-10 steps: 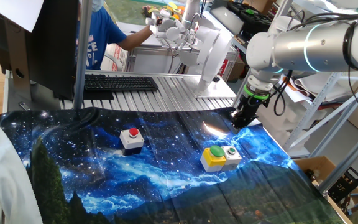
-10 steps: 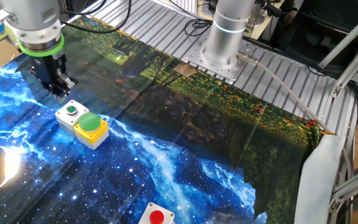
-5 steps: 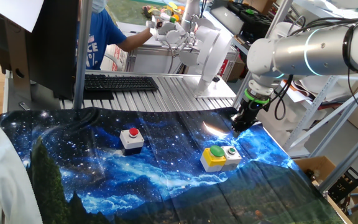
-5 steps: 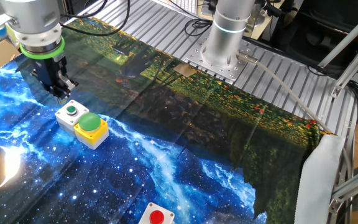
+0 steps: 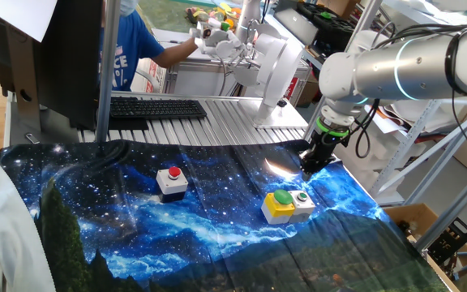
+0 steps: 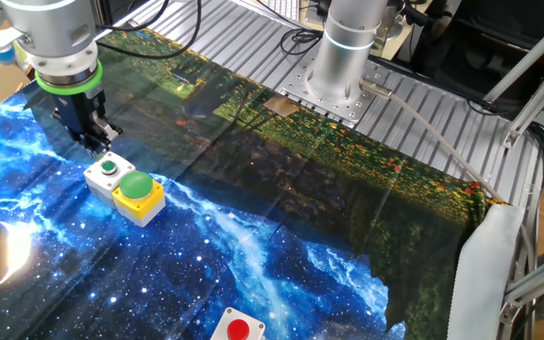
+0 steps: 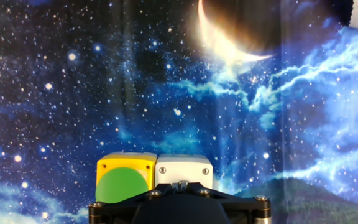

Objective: Press three buttons from left to right in sequence

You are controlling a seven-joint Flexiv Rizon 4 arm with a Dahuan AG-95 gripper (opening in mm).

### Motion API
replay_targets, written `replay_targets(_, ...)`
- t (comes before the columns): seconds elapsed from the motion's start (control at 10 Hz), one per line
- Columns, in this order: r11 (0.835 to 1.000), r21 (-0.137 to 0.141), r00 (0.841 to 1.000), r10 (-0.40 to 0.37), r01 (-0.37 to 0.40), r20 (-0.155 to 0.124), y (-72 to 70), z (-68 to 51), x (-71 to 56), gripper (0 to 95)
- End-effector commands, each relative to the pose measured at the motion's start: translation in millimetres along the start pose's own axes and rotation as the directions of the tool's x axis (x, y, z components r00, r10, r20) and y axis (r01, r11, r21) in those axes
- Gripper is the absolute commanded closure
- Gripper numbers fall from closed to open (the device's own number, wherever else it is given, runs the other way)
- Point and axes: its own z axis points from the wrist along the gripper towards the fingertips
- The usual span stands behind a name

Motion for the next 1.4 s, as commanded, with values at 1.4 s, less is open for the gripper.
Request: replay_targets(1.4, 0.999, -0.027, 0.999, -0.032, 0.032, 0.009, -2.3, -2.2, -0.5, 95.0)
